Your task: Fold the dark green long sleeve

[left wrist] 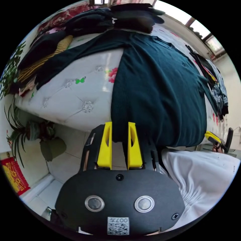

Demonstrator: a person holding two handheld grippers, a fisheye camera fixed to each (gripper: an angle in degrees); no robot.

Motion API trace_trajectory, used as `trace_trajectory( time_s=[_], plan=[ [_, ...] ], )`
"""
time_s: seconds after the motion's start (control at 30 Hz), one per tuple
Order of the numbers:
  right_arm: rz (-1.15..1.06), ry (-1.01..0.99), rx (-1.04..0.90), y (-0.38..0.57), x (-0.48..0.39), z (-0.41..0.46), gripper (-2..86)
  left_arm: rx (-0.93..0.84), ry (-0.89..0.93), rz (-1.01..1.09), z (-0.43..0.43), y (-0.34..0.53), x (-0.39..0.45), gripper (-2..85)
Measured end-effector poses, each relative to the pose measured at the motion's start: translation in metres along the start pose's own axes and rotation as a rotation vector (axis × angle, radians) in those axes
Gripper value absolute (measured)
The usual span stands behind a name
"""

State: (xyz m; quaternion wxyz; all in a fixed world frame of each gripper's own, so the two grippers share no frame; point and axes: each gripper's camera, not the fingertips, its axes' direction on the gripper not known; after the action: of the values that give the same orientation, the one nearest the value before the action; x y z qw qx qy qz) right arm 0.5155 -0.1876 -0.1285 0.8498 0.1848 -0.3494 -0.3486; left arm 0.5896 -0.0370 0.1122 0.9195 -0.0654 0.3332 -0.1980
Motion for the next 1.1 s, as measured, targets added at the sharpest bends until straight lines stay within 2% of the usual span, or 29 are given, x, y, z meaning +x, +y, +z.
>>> trace_trajectory(
  time_s=[0.03, 0.07, 0.17, 0.3, 0.37, 0.5, 0.57, 0.8, 1.0, 1.1],
  plan=[
    [-0.003, 0.093, 0.053, 0.005, -0.007, -0.001, 3.0, -0.016, -0.014, 0.039, -0.001, -0.003, 0.005, 4.4],
    [-0.016, 0.120, 0.020, 0.007, -0.008, 0.005, 1.7, -0.032, -0.023, 0.051, -0.003, -0.005, 0.006, 3.0],
    [-0.053, 0.030, -0.012, 0.018, -0.004, -0.007, 0.5, -0.001, -0.003, 0.059, -0.027, 0.005, 0.000, 2.2],
    [-0.094, 0.077, 0.025, 0.057, -0.009, -0.026, 0.1, 0.050, 0.071, 0.030, -0.044, 0.036, -0.017, 2.6],
    [-0.026, 0.073, 0.012, 0.074, -0.004, -0.022, 0.2, 0.044, 0.070, -0.042, -0.031, 0.053, -0.029, 1.8],
    [0.070, 0.113, 0.081, 0.088, -0.007, -0.033, 0.4, 0.088, 0.029, -0.120, -0.031, 0.058, -0.054, 6.8],
    [0.082, 0.112, 0.165, 0.090, -0.018, -0.046, 0.4, 0.141, -0.033, -0.124, -0.042, 0.040, -0.074, 8.1],
    [0.045, 0.156, 0.198, 0.058, -0.069, -0.041, 0.8, 0.229, -0.234, -0.021, -0.067, -0.053, -0.143, 7.6],
    [0.012, 0.163, 0.183, 0.025, -0.125, -0.019, 1.1, 0.143, -0.340, 0.040, -0.051, -0.137, -0.215, 8.8],
    [0.013, 0.177, 0.161, 0.015, -0.149, -0.008, 1.3, 0.023, -0.400, 0.142, -0.020, -0.169, -0.239, 8.3]
  ],
)
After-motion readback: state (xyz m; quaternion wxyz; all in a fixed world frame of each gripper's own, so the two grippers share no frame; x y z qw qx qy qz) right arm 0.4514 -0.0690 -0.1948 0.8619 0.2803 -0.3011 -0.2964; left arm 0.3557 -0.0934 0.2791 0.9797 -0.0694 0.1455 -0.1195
